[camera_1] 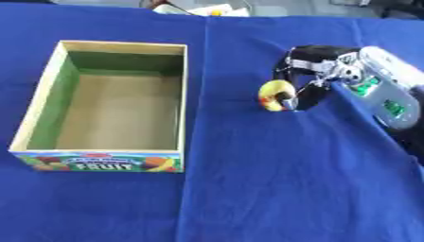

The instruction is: Pick up objects on the table and place them in the box.

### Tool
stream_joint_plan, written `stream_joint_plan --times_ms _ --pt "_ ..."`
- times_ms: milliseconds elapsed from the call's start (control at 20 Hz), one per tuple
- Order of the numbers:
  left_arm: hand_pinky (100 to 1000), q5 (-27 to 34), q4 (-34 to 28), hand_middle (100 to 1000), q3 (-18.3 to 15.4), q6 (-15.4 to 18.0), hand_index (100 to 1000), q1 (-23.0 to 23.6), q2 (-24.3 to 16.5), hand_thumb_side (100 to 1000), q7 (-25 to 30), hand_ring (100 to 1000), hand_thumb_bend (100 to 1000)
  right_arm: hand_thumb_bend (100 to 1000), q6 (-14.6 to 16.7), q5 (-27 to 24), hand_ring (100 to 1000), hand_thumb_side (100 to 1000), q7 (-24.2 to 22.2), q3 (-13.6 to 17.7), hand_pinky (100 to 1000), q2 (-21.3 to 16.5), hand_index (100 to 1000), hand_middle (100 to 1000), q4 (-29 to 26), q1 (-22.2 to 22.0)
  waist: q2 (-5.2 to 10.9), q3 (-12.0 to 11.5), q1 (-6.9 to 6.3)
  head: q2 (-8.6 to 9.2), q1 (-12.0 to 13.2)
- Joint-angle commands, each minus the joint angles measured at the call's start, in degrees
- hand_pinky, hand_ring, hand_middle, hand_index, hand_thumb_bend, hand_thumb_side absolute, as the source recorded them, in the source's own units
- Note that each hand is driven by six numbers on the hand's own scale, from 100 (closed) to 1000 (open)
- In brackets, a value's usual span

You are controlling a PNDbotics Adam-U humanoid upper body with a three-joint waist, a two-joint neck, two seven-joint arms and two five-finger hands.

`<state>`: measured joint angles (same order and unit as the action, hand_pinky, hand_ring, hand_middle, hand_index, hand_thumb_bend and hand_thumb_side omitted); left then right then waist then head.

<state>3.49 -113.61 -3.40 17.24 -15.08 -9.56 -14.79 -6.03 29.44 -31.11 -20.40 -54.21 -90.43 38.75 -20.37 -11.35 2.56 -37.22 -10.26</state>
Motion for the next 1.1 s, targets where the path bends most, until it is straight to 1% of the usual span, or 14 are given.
stream_joint_plan --times_ms 50,300,550,700,900,1100 --pt "567 -0.2 -1.0 834 0.0 0.0 739 -0.2 -0.7 1000 0.3 841 100 100 -1.3 -1.2 596 161 2.1 1.9 708 -1.8 486 392 -3.0 0.7 1.38 0.1 -0.18 0.12 0.0" --pt "568 -0.2 -1.0 834 -0.1 0.0 740 -0.2 -0.7 1000 0.2 841 100 100 -4.0 -2.0 545 163 5.0 3.8 697 -1.8 446 355 -6.2 1.7 1.69 0.1 -0.23 0.08 -0.1" --pt "568 0.0 -1.0 833 -0.1 0.0 740 -0.2 -0.8 1000 0.2 841 100 100 -6.5 -2.8 532 181 6.6 4.8 696 -1.0 441 350 -8.8 4.2 1.98 0.0 -0.18 0.04 -0.5" --pt "569 0.1 -1.0 833 0.0 0.1 740 -0.2 -0.9 1000 0.2 841 100 100 -7.0 -2.9 528 196 6.5 4.5 696 0.0 438 348 -9.7 7.0 2.17 -0.3 -0.10 -0.07 -0.8" --pt "568 0.2 -1.0 834 0.2 0.2 740 -0.2 -1.0 1000 0.4 841 100 100 -7.1 -3.6 522 198 4.8 3.5 692 2.2 439 347 -9.8 10.6 2.26 -0.9 -0.08 0.06 -1.8" --pt "568 0.5 -1.0 834 0.5 0.2 739 -0.1 -1.0 1000 0.6 841 100 100 -6.6 -3.4 521 198 3.1 2.6 695 5.9 443 350 -9.8 15.2 2.33 -1.5 -0.11 -0.10 -2.7"
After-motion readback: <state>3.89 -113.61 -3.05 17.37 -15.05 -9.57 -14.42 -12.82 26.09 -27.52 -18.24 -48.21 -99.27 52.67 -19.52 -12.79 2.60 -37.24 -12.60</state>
